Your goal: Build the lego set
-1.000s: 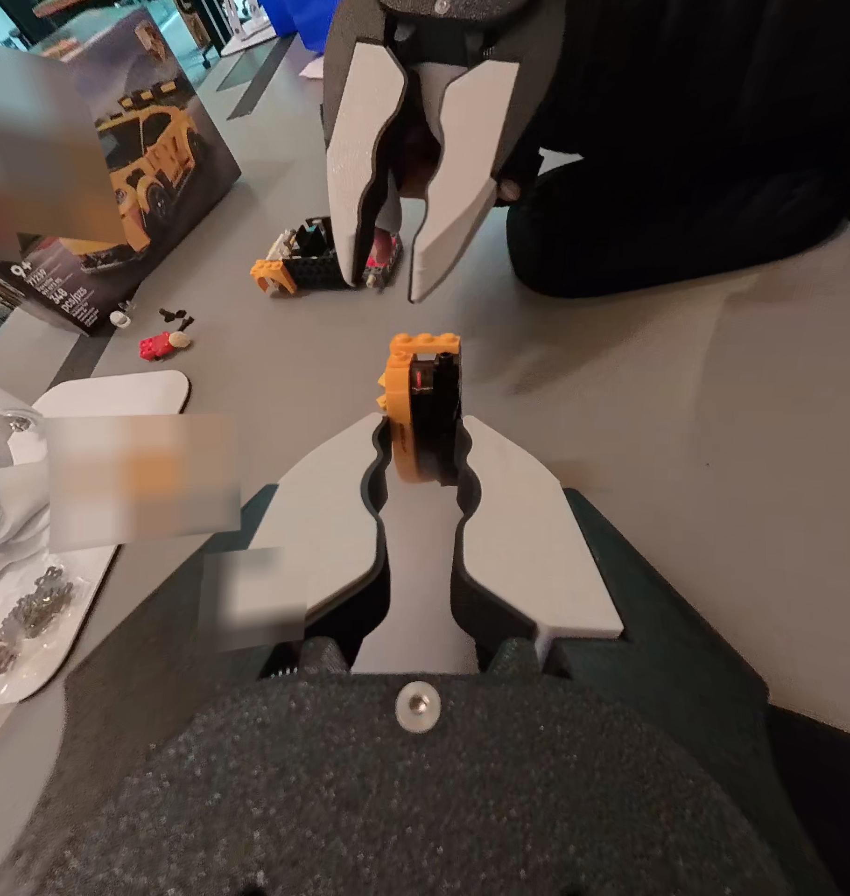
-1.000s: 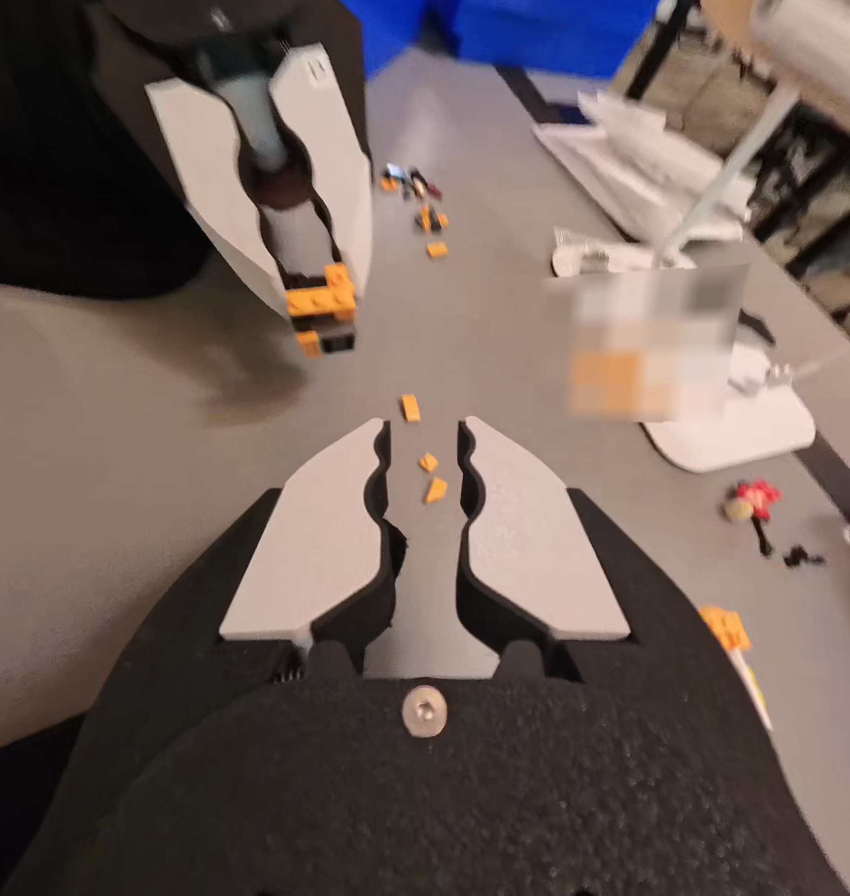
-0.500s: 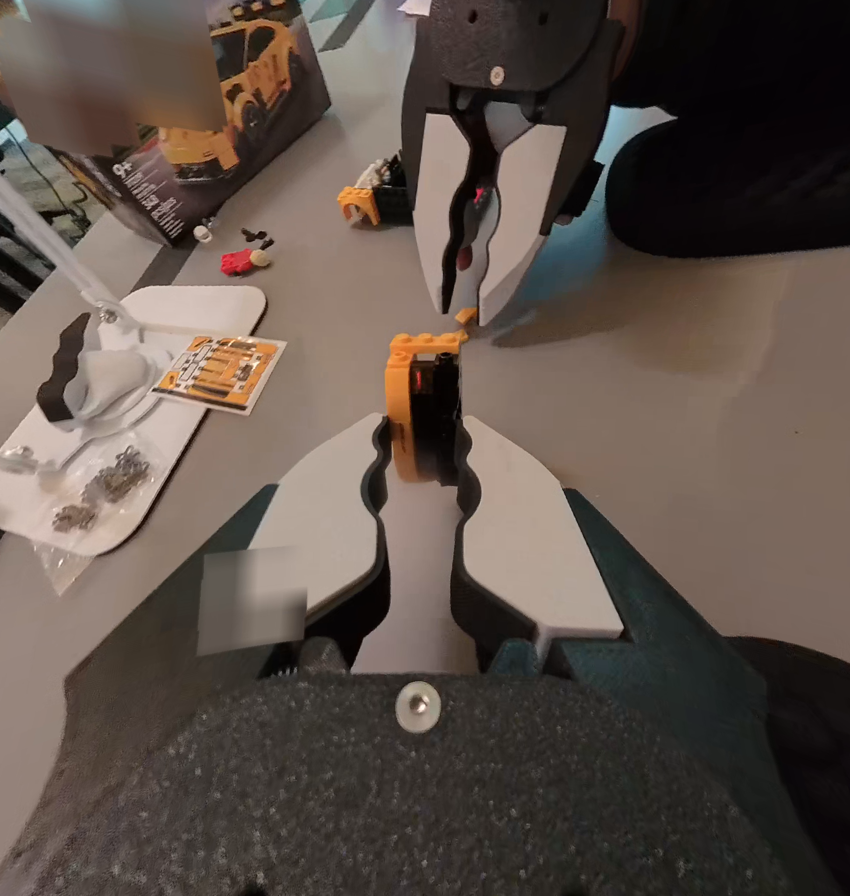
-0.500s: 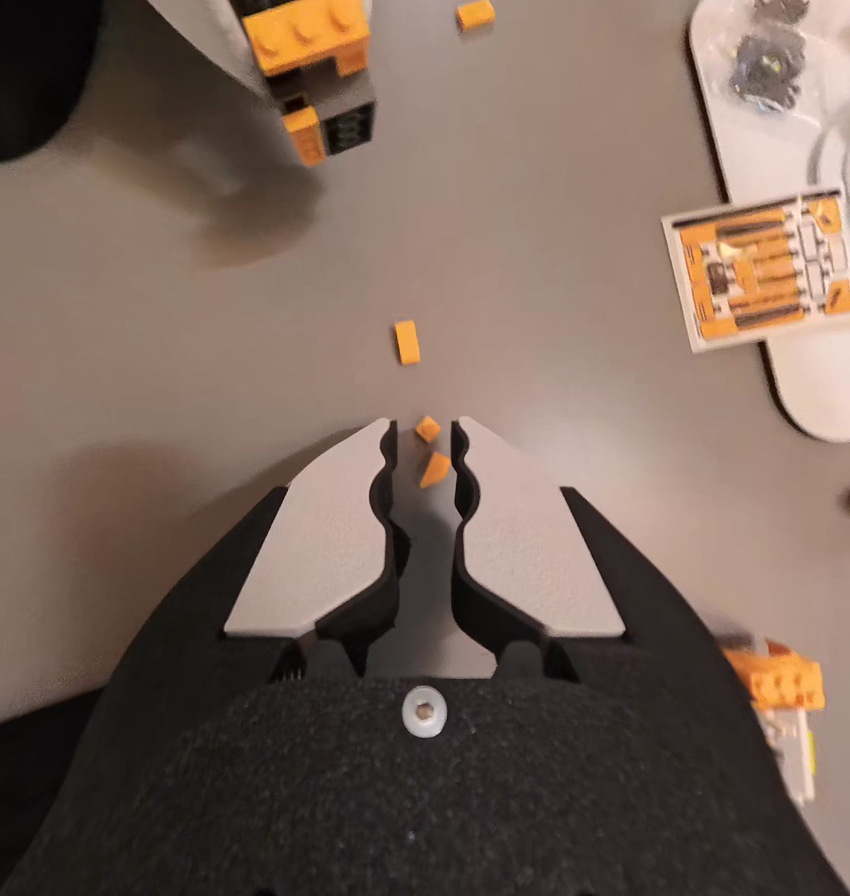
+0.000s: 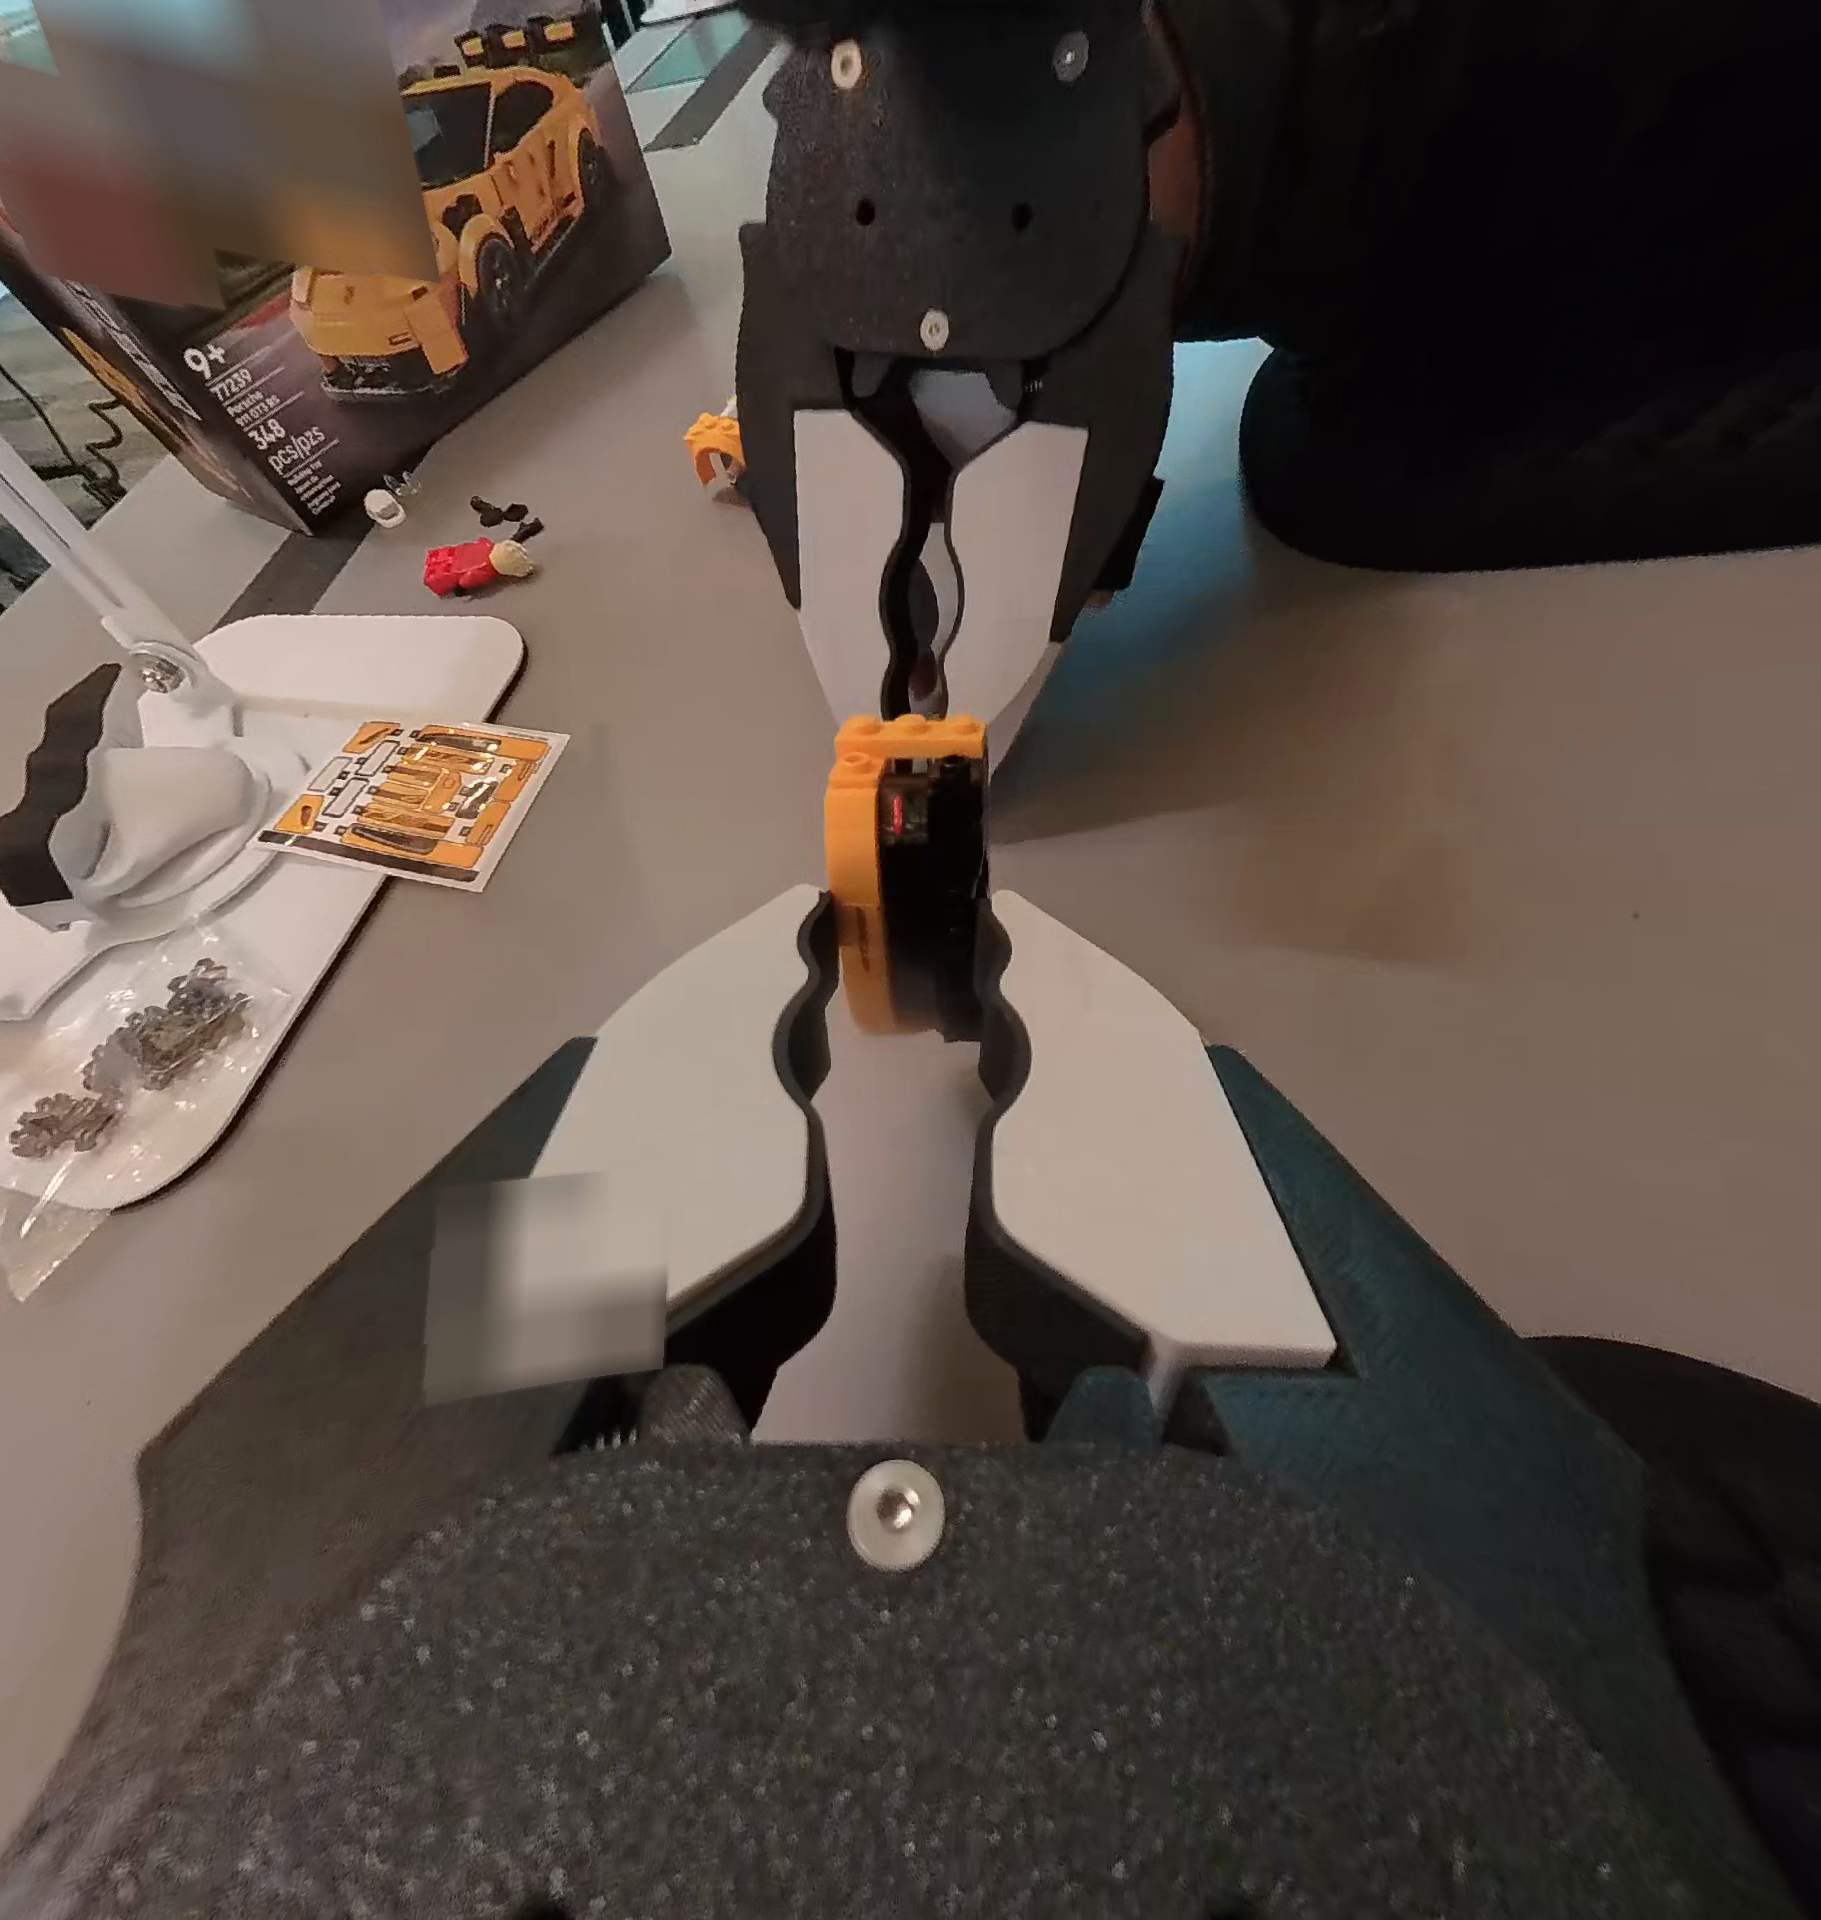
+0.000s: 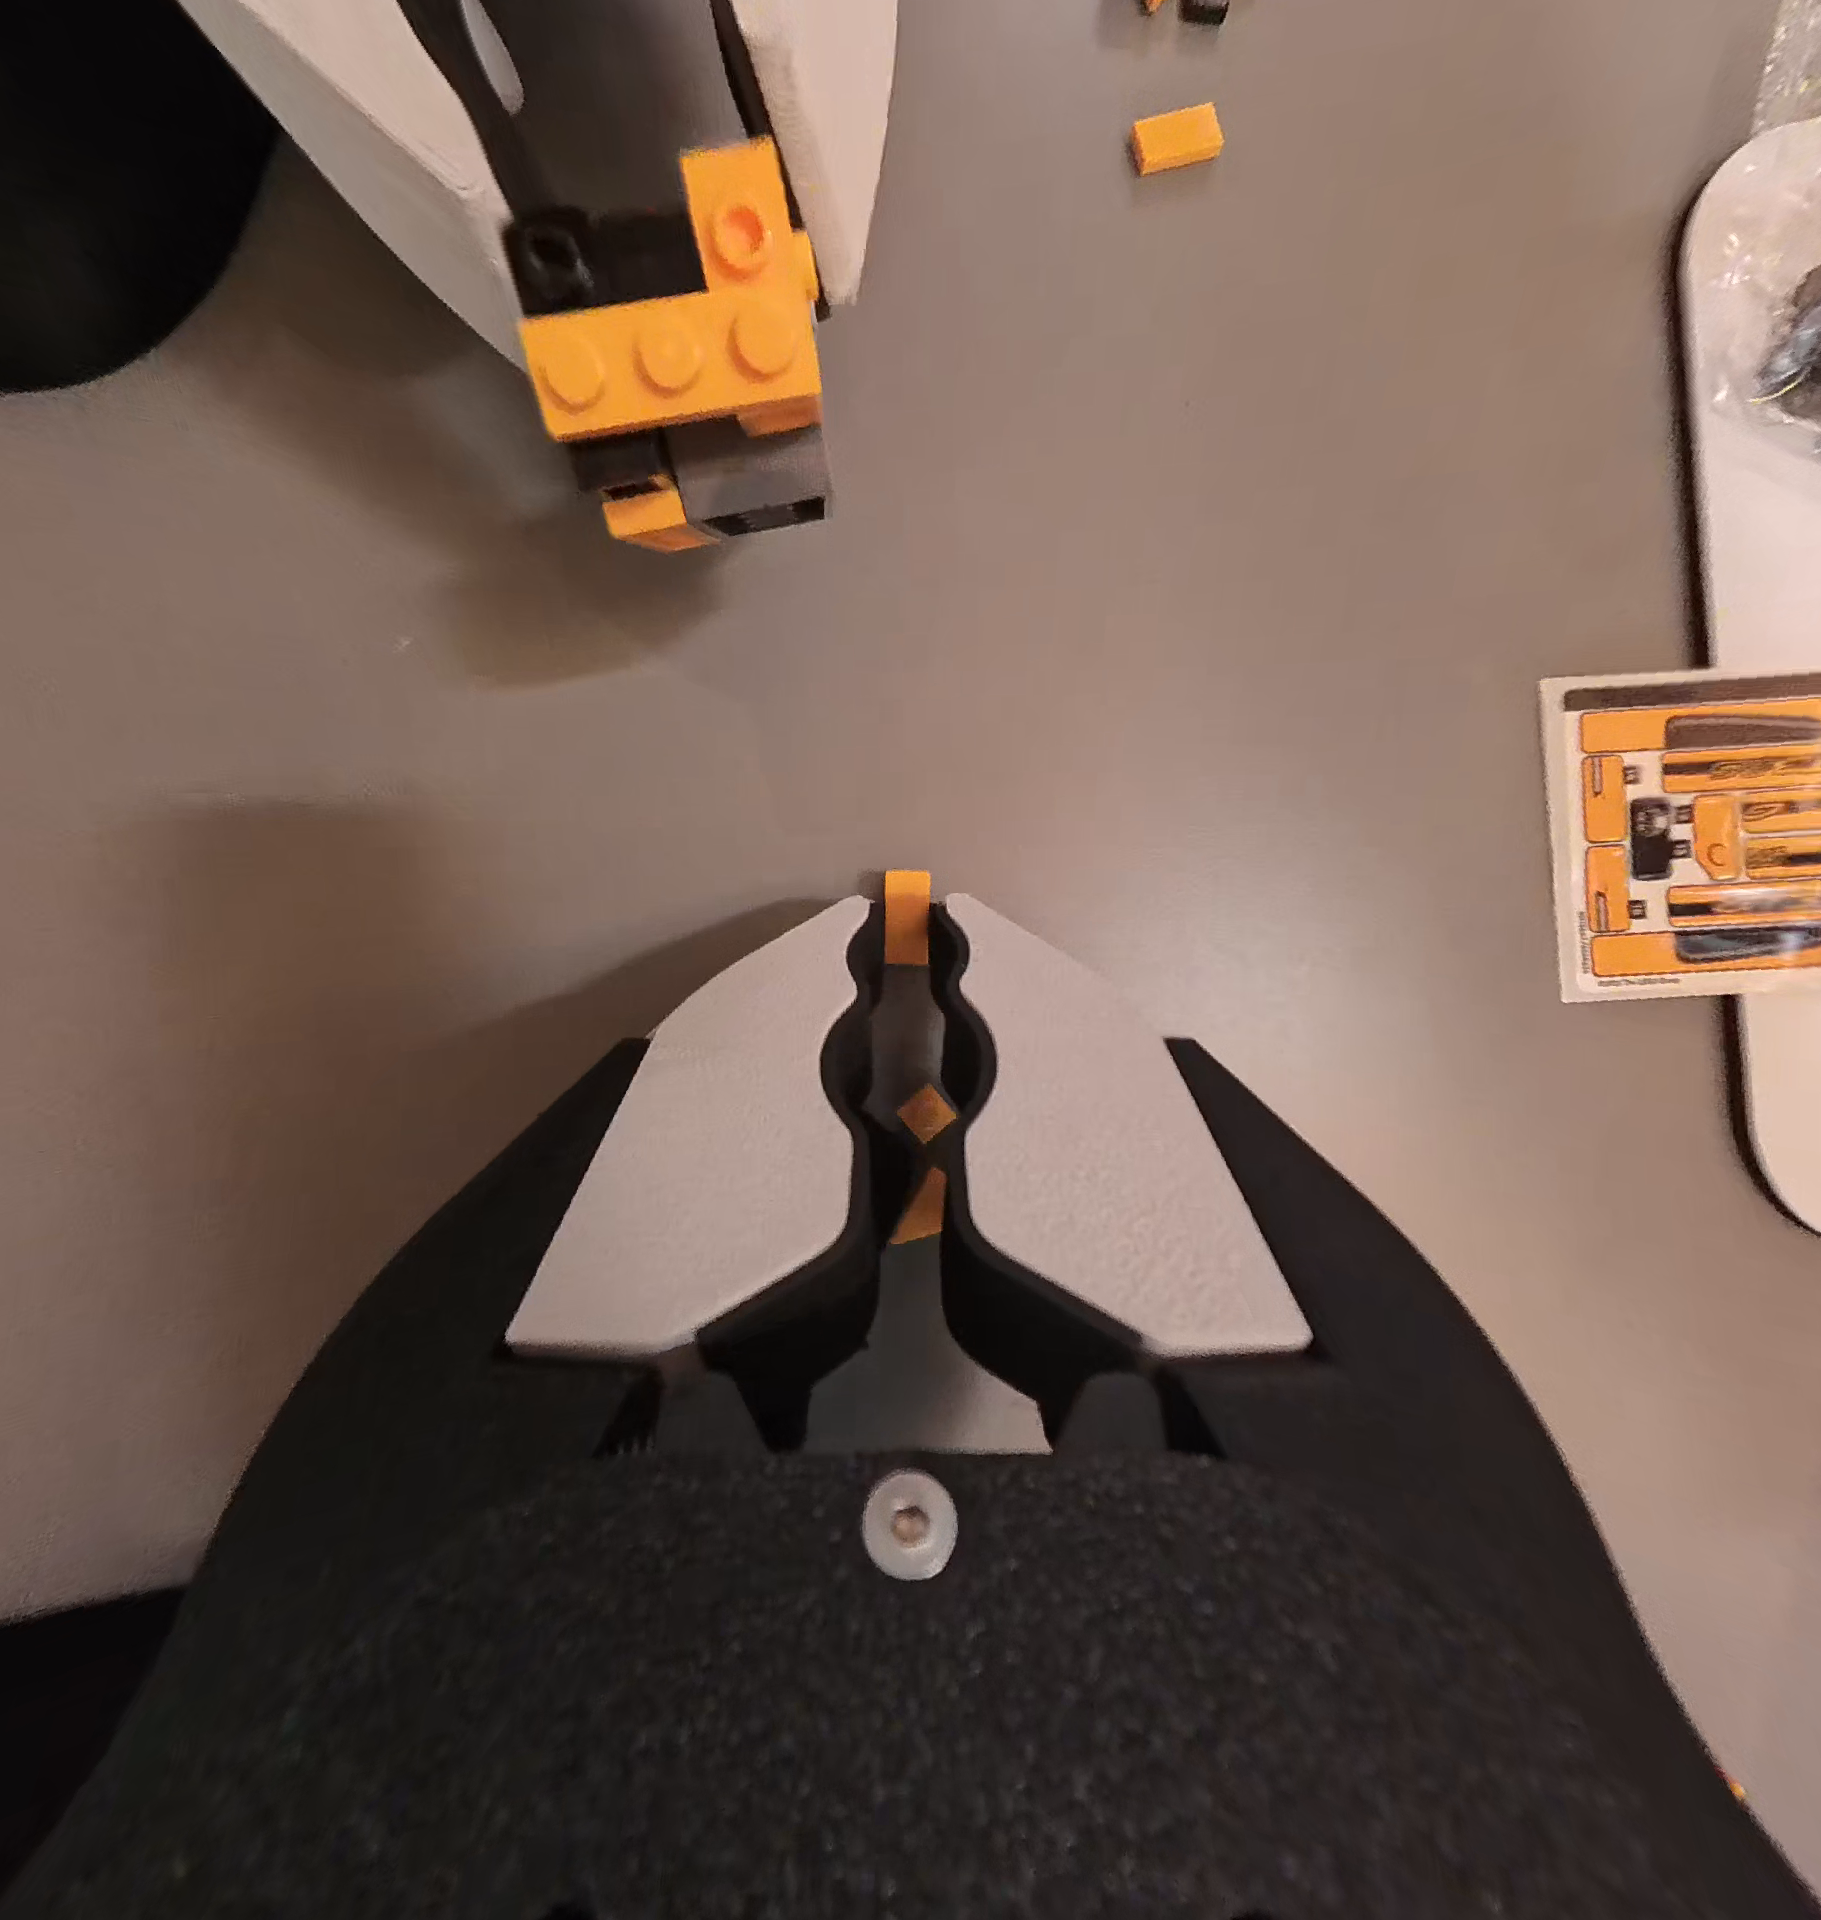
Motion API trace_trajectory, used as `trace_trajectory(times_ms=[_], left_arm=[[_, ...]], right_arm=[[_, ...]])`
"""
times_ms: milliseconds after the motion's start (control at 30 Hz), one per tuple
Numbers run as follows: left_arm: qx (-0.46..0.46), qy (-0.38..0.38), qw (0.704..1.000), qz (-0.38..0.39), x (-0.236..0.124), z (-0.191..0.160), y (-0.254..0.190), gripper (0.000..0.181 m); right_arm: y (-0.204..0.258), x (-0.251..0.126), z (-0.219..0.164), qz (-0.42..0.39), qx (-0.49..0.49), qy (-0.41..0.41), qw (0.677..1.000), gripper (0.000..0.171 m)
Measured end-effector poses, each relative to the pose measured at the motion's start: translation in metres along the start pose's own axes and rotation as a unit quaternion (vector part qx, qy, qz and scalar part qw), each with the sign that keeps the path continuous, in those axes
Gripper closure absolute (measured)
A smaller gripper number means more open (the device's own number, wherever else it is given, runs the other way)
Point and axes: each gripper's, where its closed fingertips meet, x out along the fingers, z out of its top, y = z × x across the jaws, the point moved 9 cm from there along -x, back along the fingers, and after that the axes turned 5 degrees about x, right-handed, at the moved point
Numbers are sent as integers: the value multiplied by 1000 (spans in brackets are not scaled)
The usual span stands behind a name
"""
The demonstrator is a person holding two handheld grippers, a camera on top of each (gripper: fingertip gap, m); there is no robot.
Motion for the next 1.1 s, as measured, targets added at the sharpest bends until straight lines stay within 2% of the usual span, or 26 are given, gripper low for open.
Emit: trace_trajectory(times_ms=[200, 300, 633, 1100], left_arm=[[11, 8, 1000, -9, 4, 1, -5, 157], [27, 20, 999, -13, 7, 2, -9, 157], [74, 65, 995, -23, 17, 3, -22, 157], [50, 43, 996, -63, 19, 0, -24, 158]], right_arm=[[9, -40, 12, -1, -3, -143, 990, 163], [19, -49, 20, 9, -7, -178, 984, 163], [32, -31, 22, 33, -24, -162, 986, 163], [29, -18, 2, 56, -30, -122, 990, 164]])
